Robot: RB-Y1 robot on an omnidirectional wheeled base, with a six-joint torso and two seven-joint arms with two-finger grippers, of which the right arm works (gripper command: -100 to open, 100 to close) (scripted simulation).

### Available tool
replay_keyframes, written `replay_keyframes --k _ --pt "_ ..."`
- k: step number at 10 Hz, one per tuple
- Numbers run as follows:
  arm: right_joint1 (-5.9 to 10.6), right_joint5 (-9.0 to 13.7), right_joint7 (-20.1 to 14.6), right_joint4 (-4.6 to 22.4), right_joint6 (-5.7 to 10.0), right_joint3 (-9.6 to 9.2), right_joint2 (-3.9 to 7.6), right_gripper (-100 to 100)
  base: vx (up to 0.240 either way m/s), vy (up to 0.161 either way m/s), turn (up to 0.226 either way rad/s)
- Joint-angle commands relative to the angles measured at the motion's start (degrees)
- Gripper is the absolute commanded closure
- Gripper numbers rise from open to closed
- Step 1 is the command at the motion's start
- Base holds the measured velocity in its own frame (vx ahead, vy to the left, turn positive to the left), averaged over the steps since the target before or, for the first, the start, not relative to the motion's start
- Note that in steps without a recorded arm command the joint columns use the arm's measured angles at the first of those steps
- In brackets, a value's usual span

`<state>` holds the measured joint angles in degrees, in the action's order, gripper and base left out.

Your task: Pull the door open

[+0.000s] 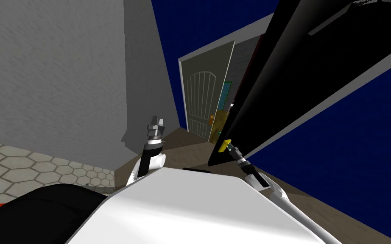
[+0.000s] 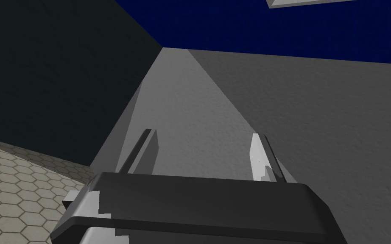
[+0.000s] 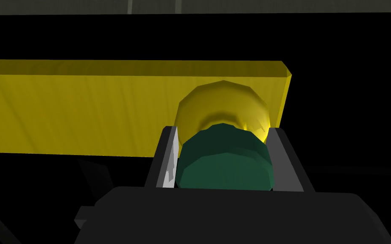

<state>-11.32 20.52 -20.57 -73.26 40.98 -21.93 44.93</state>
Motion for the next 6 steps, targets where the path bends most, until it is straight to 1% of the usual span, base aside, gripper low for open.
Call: replay_keyframes --k 1,2,6 --pt "-0.49 0.0 -0.7 0.3 1.40 -0.74 1.08 100 -0.199 -0.094 0.141" --pt "-0.58 0.1 -0.9 0.4 1.85 -0.95 1.40 100 -0.163 -0.115 0.101" --pt "-1.23 0.2 -2.2 1.0 4.85 -2.29 3.56 100 -0.188 -0.124 0.141"
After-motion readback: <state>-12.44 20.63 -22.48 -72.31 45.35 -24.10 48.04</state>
